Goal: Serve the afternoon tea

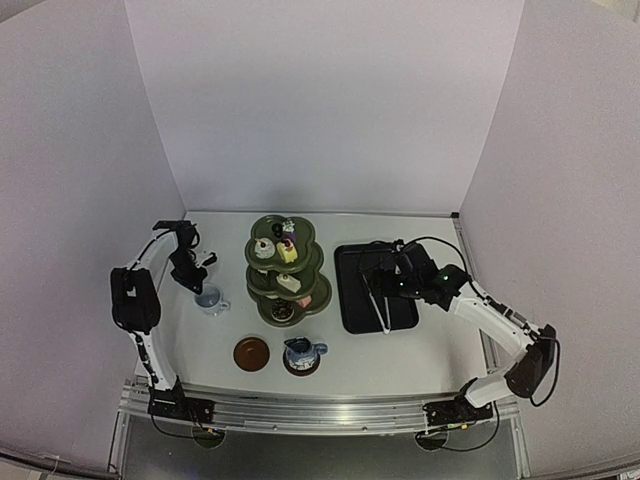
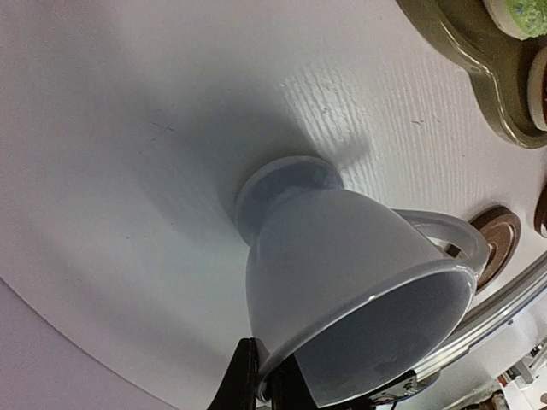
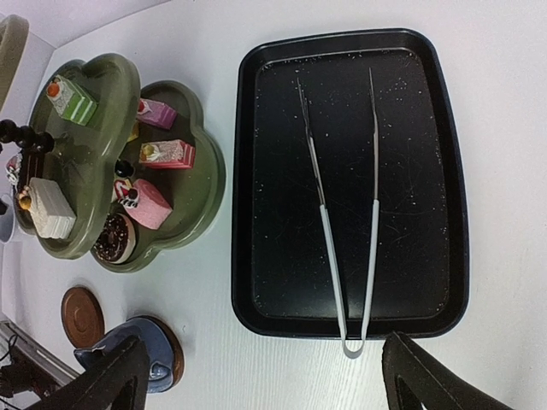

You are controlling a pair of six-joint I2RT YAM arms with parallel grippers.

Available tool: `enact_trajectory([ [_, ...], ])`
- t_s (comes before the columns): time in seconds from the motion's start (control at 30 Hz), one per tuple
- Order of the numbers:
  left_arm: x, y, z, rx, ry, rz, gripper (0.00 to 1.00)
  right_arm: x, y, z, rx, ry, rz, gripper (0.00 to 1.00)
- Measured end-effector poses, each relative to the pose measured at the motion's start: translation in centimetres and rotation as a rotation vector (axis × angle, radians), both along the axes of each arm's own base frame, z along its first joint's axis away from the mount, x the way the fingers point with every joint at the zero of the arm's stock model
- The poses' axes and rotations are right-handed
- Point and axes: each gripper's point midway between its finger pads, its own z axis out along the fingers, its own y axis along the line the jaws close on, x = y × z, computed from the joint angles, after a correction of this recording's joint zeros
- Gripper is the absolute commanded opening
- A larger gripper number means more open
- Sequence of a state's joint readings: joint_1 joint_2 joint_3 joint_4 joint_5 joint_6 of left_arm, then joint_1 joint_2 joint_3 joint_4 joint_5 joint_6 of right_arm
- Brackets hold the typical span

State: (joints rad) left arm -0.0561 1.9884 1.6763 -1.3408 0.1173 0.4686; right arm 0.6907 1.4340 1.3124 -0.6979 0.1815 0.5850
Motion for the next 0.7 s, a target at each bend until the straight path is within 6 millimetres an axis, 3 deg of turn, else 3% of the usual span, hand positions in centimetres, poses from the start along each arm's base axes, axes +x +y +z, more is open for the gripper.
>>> enact_trajectory([
  [0.23,-1.4,-2.2,0.8,-0.107,0.007,0.089,0.0,-0.6,-0.4,0.3,0.016,-0.003,-0.007,0.92],
  [0.4,-5.3,-4.0,3.4,-0.148,-0.018,0.113,0.0,-1.1,-0.9,0.7,0.032,-0.01,-0.018,0.91],
  [0.57,-9.5,-8.7,6.9,-0.18,-0.085,-0.02,0.0,-1.2,-0.9,0.6,0.041,-0.002,-0.032,0.91],
  [0.7,-11.3,-12.2,8.2,-0.257,-0.067,-0.068,0.0,-1.2,-0.9,0.6,0.046,0.001,-0.037,0.91],
])
